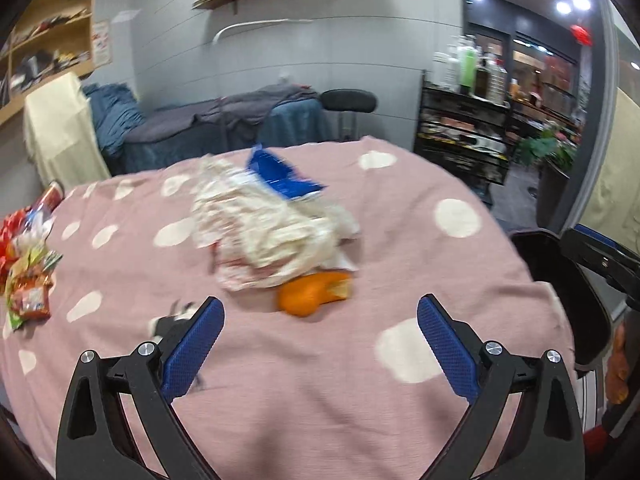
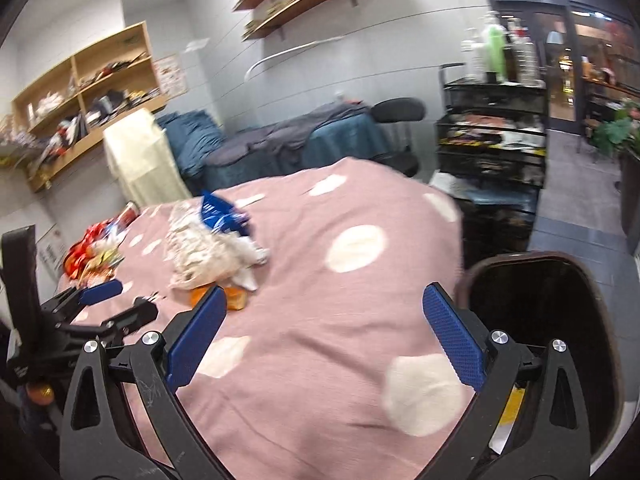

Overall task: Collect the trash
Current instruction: 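Move both open tools back toward the paper and orange peel, then grasp the orange peel with the left tool while the right tool grasps the crumpled paper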

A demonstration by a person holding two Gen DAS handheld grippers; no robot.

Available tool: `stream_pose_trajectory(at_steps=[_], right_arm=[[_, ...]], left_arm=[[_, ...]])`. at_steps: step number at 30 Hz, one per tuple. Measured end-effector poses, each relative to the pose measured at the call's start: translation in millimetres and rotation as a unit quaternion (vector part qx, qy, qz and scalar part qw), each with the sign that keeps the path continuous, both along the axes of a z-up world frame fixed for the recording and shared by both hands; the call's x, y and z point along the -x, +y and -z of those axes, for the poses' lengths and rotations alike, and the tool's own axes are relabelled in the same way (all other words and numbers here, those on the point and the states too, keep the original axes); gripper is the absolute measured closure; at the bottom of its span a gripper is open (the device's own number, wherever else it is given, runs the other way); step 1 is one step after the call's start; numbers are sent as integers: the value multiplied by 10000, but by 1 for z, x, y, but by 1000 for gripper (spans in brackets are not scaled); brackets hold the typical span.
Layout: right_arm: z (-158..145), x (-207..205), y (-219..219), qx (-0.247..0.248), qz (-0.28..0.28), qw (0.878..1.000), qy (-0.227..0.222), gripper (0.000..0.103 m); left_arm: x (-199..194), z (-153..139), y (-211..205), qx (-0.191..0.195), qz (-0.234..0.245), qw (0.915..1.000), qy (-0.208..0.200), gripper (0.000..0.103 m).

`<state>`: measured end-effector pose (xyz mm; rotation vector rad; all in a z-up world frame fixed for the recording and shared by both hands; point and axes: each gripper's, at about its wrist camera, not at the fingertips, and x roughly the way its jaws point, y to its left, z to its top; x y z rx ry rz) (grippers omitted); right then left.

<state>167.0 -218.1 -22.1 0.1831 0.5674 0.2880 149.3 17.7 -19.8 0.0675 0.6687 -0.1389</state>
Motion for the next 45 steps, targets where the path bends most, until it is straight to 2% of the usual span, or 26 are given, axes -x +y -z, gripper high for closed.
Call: stream_pose_trajectory(at_steps=[5,10,14,18,23,25,26,27,30,34,37,40,43,45], right_arm=[[4,-18,41,107,-490,9985,231,6],[8,-41,75,196,-914,9945,466,6],[13,-67,97,71,-1221,9897,745,7],[26,-101,132,80,-1600,9797,1201,15],[45,-141,158,-3,-1586,9737,1634,24],[54,-156,164,-195,-1597,9697,1838,32],[57,-160,167,-236,-1620,9678,1911,48],[61,-163,169,-255,-1667,9658,1971,67],[60,-161,169,-362,-1774,9665,1818,79],[37,-147,160,-480,-1748,9755,1249,82],[17,-135,148,-508,-1544,9831,845,83],[3,-128,132,-581,-1336,9875,609,83],[-5,-121,116,-632,-1146,9901,498,83],[-7,-118,101,-775,-1080,9898,510,83]], left_arm=[[-14,4,54,229,-365,9989,180,7],[-51,8,85,594,-384,9964,462,10],[-81,13,100,875,-369,9931,688,14],[-97,13,108,962,-415,9922,673,15],[-105,15,112,1032,-362,9917,677,15],[-107,18,112,1030,-343,9915,713,15],[-106,19,112,1012,-335,9916,731,15],[-105,20,111,983,-329,9919,736,15],[-91,20,105,849,-252,9934,723,15],[-70,15,90,759,117,9949,656,15],[-61,14,65,551,719,9935,690,15],[-71,24,36,-13,982,9921,781,16],[-90,41,16,-454,1201,9858,1086,24],[-104,52,3,-706,1346,9788,1374,34]])
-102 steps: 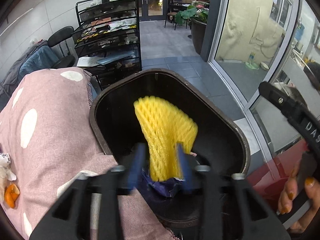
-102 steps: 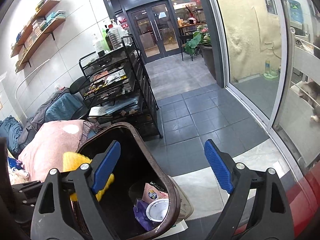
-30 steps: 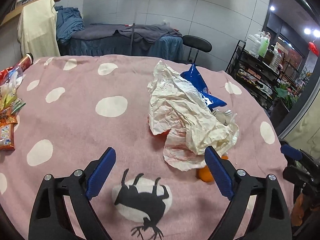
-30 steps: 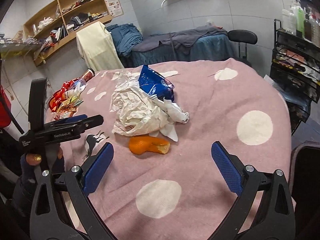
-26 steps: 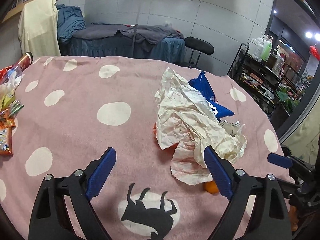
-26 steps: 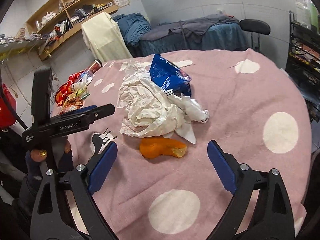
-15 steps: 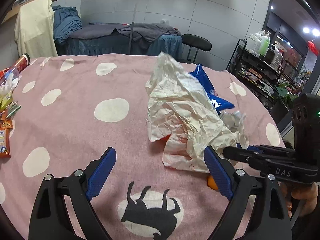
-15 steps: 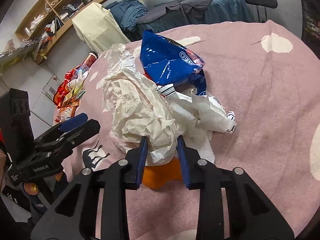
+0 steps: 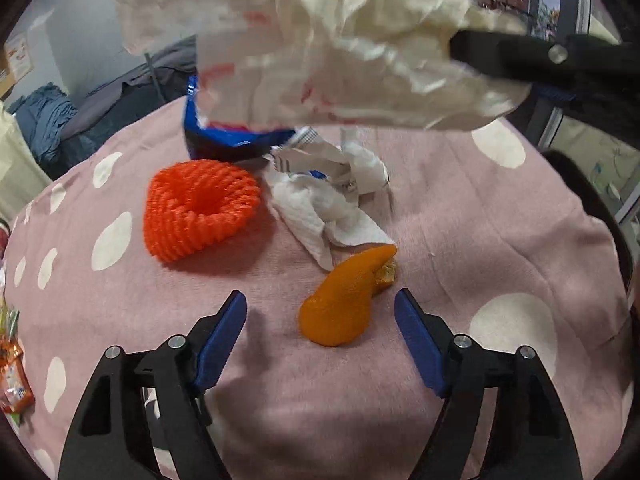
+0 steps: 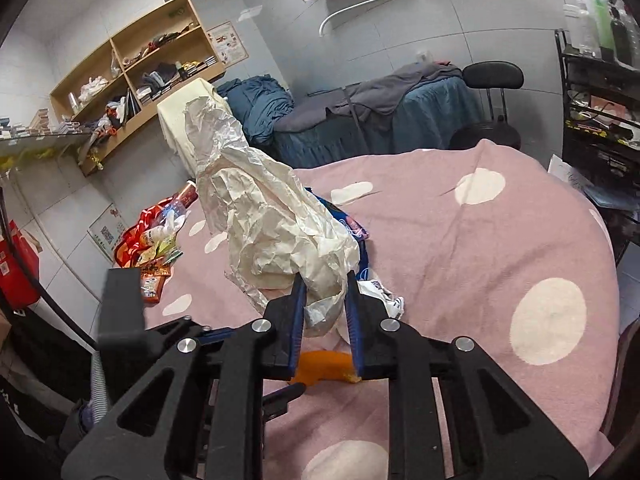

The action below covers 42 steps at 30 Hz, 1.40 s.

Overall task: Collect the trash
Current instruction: 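Grasp the orange peel with the left tool while the right tool grasps the crumpled paper, then carry the paper and orange peel over the bin and release them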

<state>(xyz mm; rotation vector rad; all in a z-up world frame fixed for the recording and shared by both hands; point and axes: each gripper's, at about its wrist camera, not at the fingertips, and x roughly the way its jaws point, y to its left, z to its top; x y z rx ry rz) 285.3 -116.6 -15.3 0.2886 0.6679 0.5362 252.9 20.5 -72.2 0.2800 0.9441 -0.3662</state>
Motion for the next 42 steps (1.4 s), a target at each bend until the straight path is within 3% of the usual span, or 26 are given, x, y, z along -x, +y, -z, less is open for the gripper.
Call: stream_pose_trajectory(at_steps=[2,4,5,8,15,25,29,42], right_arm=[[-1,3,-15,-82,111,9999,38,83],[1,8,-31,-147,259,9995,90,83],[2,10,-36,-194,322,9992,118,83],[6,19,-56,-360,502,9979,179,83],[11,47,-95,-492,883,9948,108,83],[18,95,-143,-450,1465,9882,-15,83],[23,111,-164,-401,1759,9836,-8,83],[48,155,-240,-442,2779,9593,249,83]], left_arm=[[-8,8,-10,-343,90,9994,49,39],[-8,9,-18,-521,232,9984,-2,64],[-7,9,-20,-500,290,9983,73,71],[-1,6,-16,-378,201,9991,21,74],[32,-24,12,592,-304,9973,-299,76],[74,-50,2,1310,-763,9857,-729,76],[87,-55,-14,1590,-623,9826,-725,76],[103,-59,-102,1805,306,9818,-508,76]])
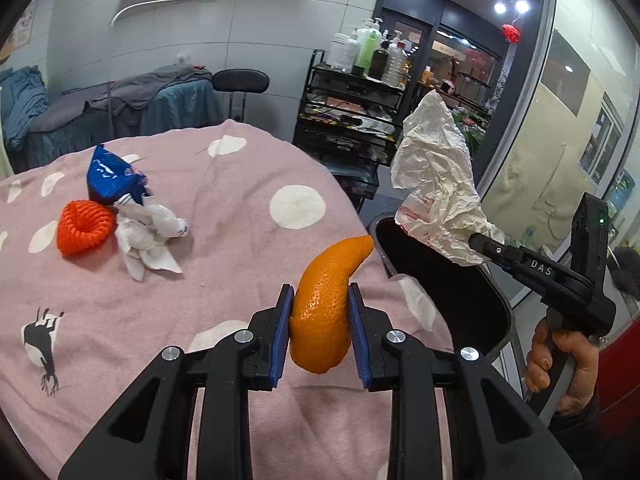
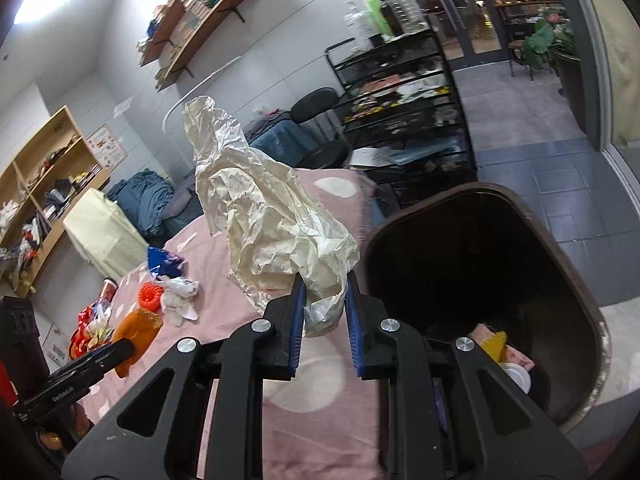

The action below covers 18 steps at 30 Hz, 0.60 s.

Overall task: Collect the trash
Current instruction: 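Carry the paper and orange peel over the bin and release them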

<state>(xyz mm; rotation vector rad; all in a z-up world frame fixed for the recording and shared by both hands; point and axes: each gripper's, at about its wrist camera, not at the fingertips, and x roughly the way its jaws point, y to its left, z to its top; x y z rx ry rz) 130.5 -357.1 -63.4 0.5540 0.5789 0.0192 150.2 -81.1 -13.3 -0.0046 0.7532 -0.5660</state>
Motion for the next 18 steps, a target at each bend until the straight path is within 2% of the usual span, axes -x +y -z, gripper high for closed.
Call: stream_pose_trajectory(at_steps=[11,18], right_arm=[[33,25,-48,74,757,9956,542,83],[60,24,-58,317,1015,9893,1002,83]], left_arm=[[0,5,-56,-12,532,9984,205,76],[0,10,-77,-85,683,9972,287,76]])
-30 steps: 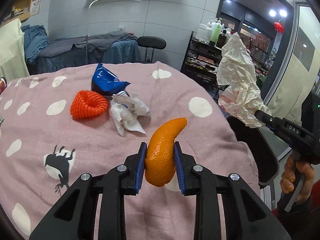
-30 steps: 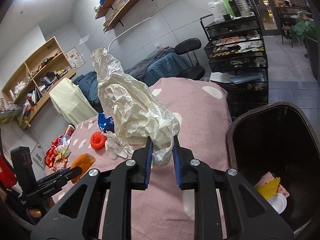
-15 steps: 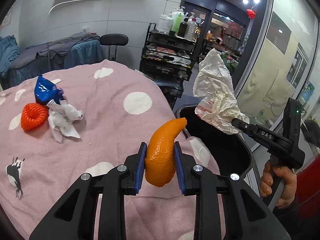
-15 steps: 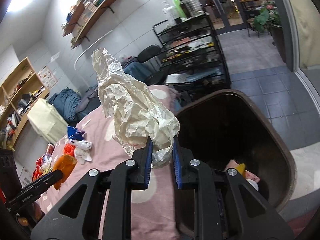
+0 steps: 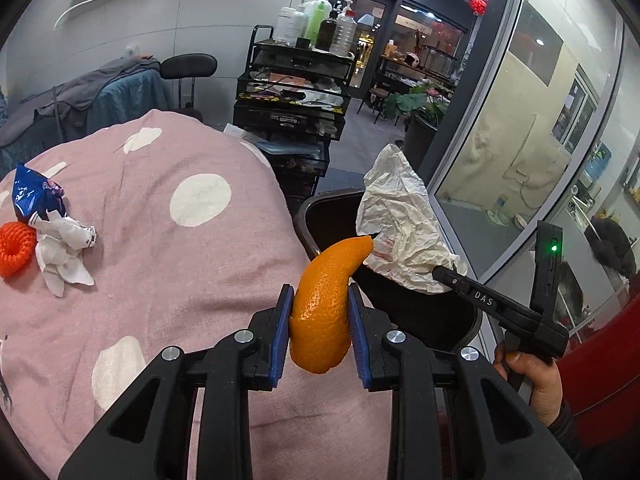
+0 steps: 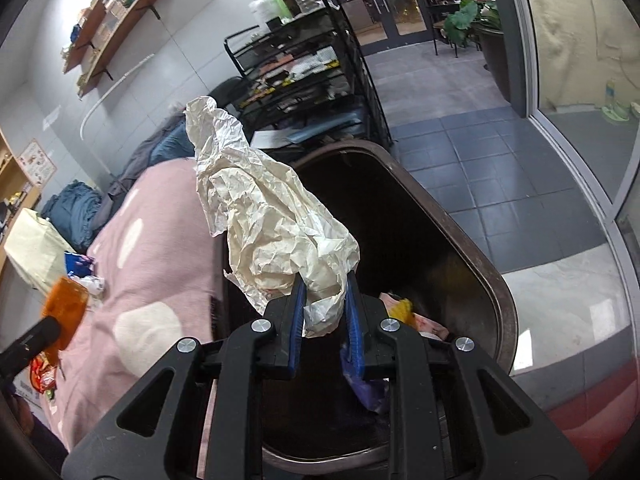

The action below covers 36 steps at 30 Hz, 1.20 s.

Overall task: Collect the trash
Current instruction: 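Carry the paper and orange peel over the bin and release them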

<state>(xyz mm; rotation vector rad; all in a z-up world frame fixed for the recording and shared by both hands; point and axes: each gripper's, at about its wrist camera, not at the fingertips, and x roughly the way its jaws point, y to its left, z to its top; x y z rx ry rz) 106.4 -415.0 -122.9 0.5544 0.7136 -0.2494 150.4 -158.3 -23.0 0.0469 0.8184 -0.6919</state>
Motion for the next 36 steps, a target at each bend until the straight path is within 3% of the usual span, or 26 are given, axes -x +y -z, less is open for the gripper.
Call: stream_pose_trajectory(at_steps=[5,7,9,14,23,36], right_arm=[[17,-2,-4,15,131,9996,266,80],[22,0,-5,-13,171,9994,315,73],[23,0,-5,-58,172,9994,299,52],[19,9,-4,-44,167,9998,119,37],[-1,24,-12,27,433,9988,-223,27],[-23,43,-41,225,914,9946,-436,23]], left_arm=[[0,3,-11,-70,88,9999,33,76],[0,3,-16,-86,117,9999,54,76],[0,5,-20,-114,140,9998,63,76],[-2,8,-29,-199,212,9995,77,76],[-4,13,-55,-311,461,9983,189,76],[-4,24,-117,-762,948,9921,292,76]])
